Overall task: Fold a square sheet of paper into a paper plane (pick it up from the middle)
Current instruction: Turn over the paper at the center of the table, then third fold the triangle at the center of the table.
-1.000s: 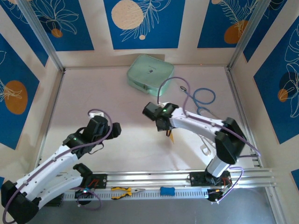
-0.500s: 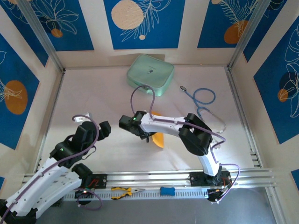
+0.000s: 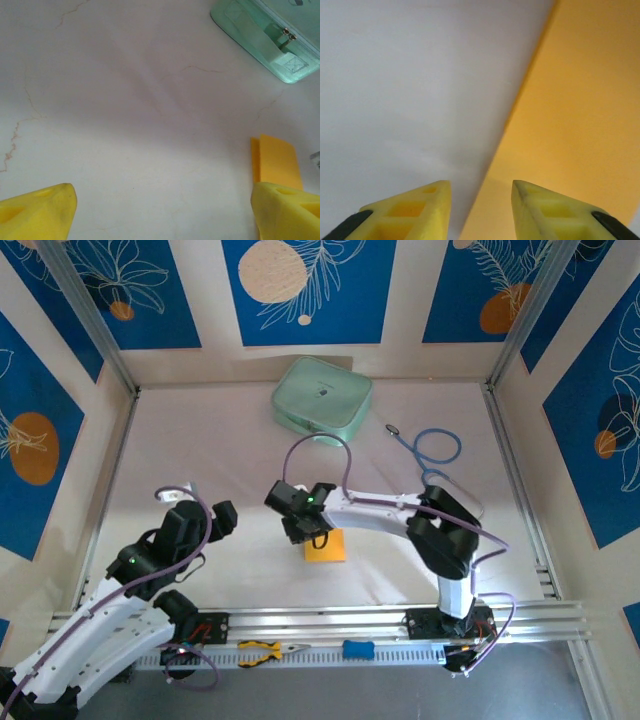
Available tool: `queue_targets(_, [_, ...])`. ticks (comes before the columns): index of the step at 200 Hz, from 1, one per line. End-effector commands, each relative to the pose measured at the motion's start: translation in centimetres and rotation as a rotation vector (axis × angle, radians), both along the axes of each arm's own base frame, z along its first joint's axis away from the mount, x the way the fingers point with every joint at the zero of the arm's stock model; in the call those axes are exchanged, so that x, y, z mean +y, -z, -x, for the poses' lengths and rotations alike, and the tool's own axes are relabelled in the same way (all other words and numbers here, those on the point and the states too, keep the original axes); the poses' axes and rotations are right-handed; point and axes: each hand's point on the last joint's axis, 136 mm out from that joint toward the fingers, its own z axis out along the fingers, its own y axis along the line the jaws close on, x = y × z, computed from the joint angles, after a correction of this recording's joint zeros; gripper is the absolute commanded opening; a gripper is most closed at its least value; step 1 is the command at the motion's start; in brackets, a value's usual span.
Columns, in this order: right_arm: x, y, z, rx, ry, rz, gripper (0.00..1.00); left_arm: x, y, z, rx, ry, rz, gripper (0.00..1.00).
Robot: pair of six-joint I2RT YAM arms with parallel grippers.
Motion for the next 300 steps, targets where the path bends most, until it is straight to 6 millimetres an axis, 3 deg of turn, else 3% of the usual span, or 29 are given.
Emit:
queue_targets(1, [2.2, -3.5, 0.0, 0.010, -0.019, -0.263, 0.40, -1.4, -0.3, -0.4, -0.010, 0.068, 0.026, 0.87])
queue_targets(27, [-0.6, -3.8, -0.7, 0.061, 0.106, -0.445, 0.35, -3.8, 0.1, -0.8, 0.015, 0.165, 0.067, 0.84])
queue_targets(77, [-7.8, -1.5, -1.4, 0.131, 0.352, -0.671, 0.20, -9.8, 2.4, -1.5, 0.151, 0.378, 0.156, 0.76])
queue_targets(115, [-10.4, -0.6, -1.3, 0.154, 0.414, -0.723, 0.12, -14.0, 4.9, -1.4, 0.279, 0.510, 0.266, 0.73])
queue_targets(151, [-10.3, -0.4, -1.2, 0.178, 0.403, -0.740, 0.11, -17.0, 7.1, -1.1, 0.393, 0.598, 0.355, 0.73])
queue_targets(186, [-9.8, 0.3, -1.5, 0.208, 0.404, -0.748, 0.10, -18.5, 8.5, -1.0, 0.449, 0.636, 0.408, 0.73])
queue_targets(300, [-8.2, 0.8, -2.0, 0.276, 0.335, -0.782, 0.07, -20.0, 11.4, -0.6, 0.550, 0.654, 0.484, 0.70])
